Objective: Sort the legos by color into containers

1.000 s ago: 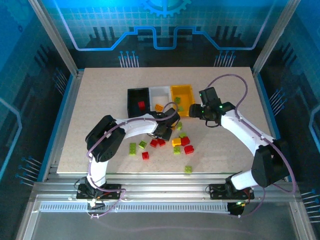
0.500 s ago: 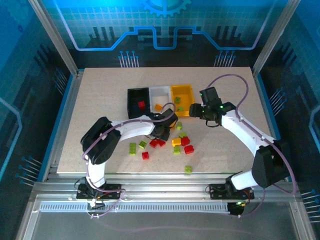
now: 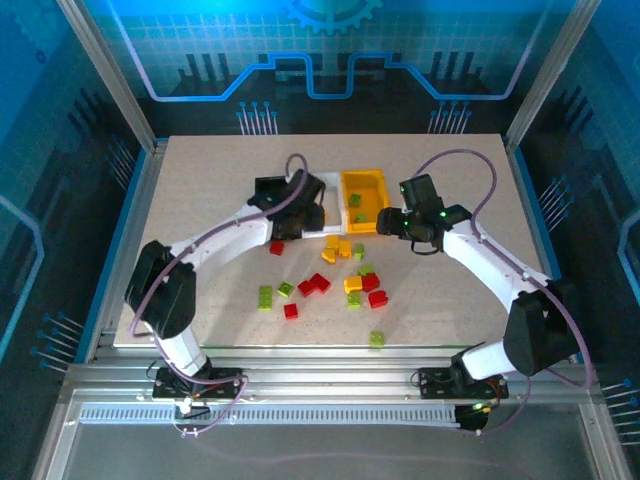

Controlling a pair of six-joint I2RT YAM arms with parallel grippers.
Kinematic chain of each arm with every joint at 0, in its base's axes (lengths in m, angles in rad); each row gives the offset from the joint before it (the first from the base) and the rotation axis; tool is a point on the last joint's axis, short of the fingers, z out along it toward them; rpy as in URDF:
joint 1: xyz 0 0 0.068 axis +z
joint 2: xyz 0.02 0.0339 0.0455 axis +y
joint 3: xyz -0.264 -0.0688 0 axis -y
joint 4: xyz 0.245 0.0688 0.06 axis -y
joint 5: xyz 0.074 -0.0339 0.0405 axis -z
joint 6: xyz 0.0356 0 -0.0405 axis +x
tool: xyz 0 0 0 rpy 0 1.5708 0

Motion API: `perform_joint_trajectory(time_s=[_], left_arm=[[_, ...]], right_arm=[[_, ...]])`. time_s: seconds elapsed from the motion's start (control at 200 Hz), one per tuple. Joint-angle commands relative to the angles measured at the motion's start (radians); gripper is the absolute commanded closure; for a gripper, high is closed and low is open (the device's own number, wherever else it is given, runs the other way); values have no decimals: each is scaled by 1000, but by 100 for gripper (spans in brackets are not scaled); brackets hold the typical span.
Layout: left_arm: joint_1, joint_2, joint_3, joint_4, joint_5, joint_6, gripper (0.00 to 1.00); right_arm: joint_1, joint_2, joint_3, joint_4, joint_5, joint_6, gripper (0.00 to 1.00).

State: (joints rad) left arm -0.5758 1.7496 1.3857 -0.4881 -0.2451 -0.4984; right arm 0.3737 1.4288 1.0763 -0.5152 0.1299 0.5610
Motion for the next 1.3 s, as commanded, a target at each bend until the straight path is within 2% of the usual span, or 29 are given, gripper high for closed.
perform_joint_trajectory(time_s=[0.0, 0.26, 0.41, 0.58, 0.775, 0.94, 1.056, 1.121, 1.171, 1.296], left_arm=[[44, 101, 95, 13, 12, -50, 69], [50, 250, 251, -8, 22, -45, 63], [44, 277, 277, -1, 43, -48, 45], [42, 277, 278, -1, 72, -53, 30], [-6, 114, 150, 67, 98, -59, 1], [-24, -70, -32, 105, 111, -80, 1], [-28, -202, -178, 116, 104, -100, 1], [-30, -270, -254, 114, 87, -109, 1], [-29, -319, -308, 112, 72, -119, 1], [-30, -403, -400, 94, 50, -121, 1]], right_arm=[[-10, -19, -10, -4, -12, 15, 32], [2, -55, -46, -10, -20, 7, 32], [16, -87, -90, 6, -51, -4, 32], [60, -112, -115, 9, -97, -42, 30], [196, -58, -80, -15, -119, -82, 31], [336, 18, -63, -24, -86, -81, 33], [380, 81, -53, -27, -43, -62, 37], [377, 98, -50, -24, 7, -36, 38], [355, 104, -54, -11, 36, -14, 43], [260, 158, -35, 37, 2, -1, 51]])
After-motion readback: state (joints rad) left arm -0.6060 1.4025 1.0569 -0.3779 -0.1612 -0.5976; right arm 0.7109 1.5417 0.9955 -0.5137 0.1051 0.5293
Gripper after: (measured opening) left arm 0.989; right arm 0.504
